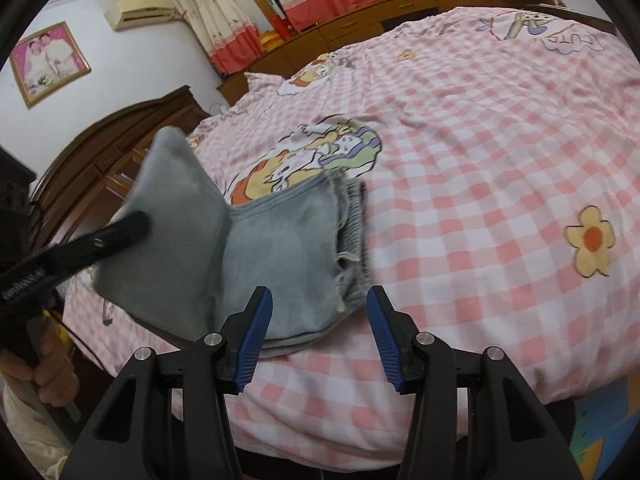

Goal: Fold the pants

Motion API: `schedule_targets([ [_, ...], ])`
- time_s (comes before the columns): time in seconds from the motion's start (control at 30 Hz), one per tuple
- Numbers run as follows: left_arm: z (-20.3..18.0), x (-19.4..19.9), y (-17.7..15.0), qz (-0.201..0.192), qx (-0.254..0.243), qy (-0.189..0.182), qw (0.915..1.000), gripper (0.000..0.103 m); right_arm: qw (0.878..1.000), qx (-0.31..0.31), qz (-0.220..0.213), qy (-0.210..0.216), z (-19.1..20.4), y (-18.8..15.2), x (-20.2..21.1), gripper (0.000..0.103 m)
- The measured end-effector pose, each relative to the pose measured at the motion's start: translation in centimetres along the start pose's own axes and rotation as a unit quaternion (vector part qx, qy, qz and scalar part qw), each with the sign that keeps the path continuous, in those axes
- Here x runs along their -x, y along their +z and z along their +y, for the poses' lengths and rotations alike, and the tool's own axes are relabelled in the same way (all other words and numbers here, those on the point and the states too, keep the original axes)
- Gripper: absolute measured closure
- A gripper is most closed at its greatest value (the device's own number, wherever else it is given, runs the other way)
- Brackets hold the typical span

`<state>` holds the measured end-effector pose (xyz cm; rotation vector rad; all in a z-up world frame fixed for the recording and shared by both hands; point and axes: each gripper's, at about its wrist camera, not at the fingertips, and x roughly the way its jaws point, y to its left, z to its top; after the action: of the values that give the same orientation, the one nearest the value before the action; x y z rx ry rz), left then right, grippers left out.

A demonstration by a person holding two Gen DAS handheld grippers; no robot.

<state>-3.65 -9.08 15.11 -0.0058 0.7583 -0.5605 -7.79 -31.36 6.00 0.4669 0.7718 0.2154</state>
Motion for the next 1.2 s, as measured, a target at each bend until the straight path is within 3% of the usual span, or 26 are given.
schedule_targets([
  [0.27,-5.0,-7.3,-0.2,0.066,-0.042,-0.017,0.9968,0.093,0.999,-0.031,-0.004,-0.021,-3.2,0.3,0.8,0.052],
  [0.5,-6.3,-11.6,-1.4,0.108,-0.050,-0.024,0.9926,0.091,0.998,-0.043,0.009,-0.036,-4.7,0.5,0.3,0.052],
  [0.7,-6.3,-10.8,-1.7,0.112,-0.041,-0.056,0.9913,0.079,0.999,-0.023,0.013,-0.025,-3.4,2.0,-0.4,0.052],
  [0.77,-6.1,-9.9,-1.8,0.107,-0.038,-0.066,0.9913,0.066,1.000,-0.002,0.015,-0.013,-2.2,2.5,-0.7,0.052],
  [0.83,-5.7,-8.6,-2.1,0.093,-0.041,-0.055,0.9933,0.058,1.000,0.022,0.020,0.001,-0.7,3.0,-1.3,0.052],
  [0.93,-4.0,-7.7,-2.4,0.080,-0.030,-0.024,0.9960,0.058,0.998,0.054,0.031,0.020,1.5,3.9,-3.0,0.052],
  [1.2,2.2,-7.1,-3.4,0.073,0.028,0.057,0.9953,0.058,0.995,0.079,0.064,-0.014,2.9,4.8,-7.5,0.052],
])
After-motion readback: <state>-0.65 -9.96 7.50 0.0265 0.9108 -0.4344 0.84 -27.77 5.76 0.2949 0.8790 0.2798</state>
